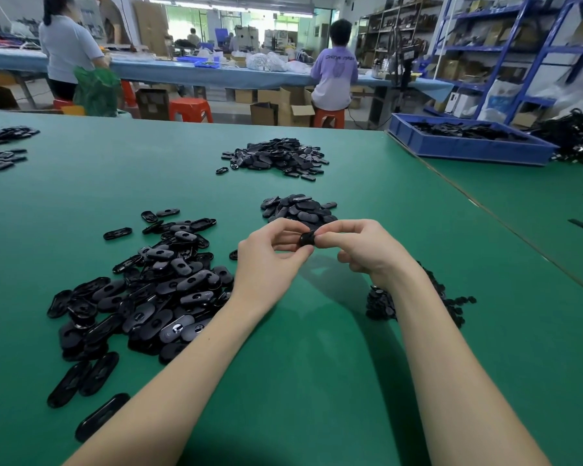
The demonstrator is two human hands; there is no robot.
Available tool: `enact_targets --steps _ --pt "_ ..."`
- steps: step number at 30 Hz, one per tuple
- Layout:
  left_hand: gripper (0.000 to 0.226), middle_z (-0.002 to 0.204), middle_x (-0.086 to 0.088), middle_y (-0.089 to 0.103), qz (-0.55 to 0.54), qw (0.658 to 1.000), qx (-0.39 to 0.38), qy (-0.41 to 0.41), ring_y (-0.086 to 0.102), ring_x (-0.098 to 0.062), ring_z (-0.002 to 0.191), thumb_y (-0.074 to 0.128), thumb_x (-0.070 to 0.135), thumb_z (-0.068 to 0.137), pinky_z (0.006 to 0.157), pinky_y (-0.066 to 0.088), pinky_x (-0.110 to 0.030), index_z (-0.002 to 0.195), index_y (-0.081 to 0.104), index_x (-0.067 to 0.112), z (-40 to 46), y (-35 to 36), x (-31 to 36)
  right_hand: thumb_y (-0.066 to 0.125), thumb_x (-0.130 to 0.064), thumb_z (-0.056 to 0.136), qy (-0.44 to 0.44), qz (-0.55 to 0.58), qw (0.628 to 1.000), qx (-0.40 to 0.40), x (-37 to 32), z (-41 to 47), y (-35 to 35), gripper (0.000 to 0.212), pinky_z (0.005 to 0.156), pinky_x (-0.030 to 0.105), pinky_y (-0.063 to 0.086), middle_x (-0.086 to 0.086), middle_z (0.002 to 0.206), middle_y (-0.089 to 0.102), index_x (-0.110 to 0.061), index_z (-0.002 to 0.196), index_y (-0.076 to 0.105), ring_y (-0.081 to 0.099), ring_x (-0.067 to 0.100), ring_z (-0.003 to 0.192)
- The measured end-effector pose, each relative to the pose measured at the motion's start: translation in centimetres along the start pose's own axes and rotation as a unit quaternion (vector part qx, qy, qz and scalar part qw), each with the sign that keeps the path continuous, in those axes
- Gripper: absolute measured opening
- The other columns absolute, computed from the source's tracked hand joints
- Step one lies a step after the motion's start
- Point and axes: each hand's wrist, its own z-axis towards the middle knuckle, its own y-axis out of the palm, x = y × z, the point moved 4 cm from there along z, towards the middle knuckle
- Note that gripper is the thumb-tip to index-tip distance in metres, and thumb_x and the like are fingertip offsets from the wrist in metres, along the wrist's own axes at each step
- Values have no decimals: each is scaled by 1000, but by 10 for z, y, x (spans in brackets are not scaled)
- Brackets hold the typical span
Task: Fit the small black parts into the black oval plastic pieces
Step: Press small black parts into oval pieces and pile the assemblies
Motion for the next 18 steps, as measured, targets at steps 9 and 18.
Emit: enact_targets --steps 9,18 --pt "21 88 10 76 -18 1000 -4 -11 70 3 83 80 5 80 74 51 -7 95 75 19 1 -1 2 82 -15 79 54 89 994 -14 7 3 2 12 39 17 23 -2 79 70 -23 81 74 37 6 43" --pt "13 86 -9 77 -143 976 -90 -137 75 -19 78 68 1 90 80 59 -23 96 73 11 6 -5 -4 93 -25 67 62 65 995 -41 10 1 -1 22 41 17 25 -5 73 60 -26 81 75 44 6 48"
